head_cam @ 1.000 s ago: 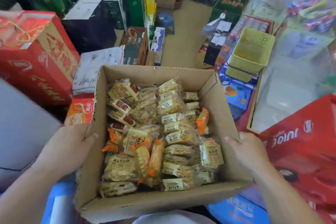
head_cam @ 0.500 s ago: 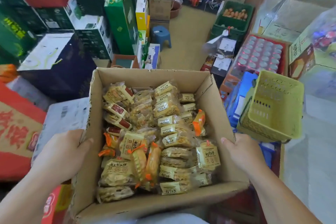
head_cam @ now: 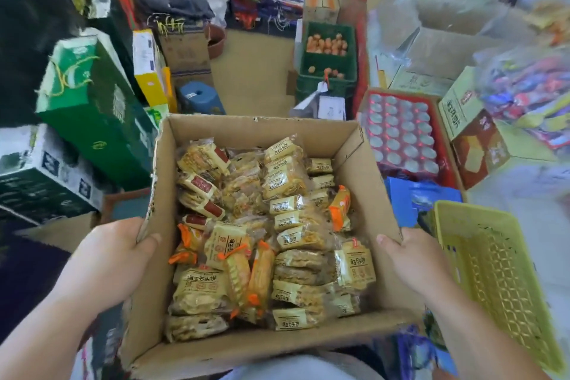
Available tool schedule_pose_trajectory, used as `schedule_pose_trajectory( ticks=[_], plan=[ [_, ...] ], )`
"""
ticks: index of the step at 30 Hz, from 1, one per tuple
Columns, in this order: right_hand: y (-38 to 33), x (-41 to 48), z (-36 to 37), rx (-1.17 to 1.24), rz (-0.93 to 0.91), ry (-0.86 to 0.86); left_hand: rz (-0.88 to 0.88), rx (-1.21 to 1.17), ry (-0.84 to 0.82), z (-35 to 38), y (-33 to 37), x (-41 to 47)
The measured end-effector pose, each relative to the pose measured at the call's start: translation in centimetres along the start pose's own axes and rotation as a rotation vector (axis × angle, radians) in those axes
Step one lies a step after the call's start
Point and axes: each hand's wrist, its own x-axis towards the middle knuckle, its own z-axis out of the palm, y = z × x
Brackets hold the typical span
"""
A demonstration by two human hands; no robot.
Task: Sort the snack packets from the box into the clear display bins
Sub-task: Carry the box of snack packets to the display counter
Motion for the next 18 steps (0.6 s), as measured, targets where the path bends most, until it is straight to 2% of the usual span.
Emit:
schedule_pose_trajectory(
  ticks=[6,12,18],
  plan=[
    [-3.2,13.7,-0.7,0.050,0.036,-0.034,0.028,0.002,-0.043,2.6,6.7,14.7],
    [-5.2,28.3,-3.6,0.069,0.075,-0.007,0.076,0.036,-0.080,3.5,17.0,28.3],
    [-5.7,38.0,-6.2,0.135,0.181,0.039,0.181,0.112,-0.156,4.7,27.1,40.4]
  ],
)
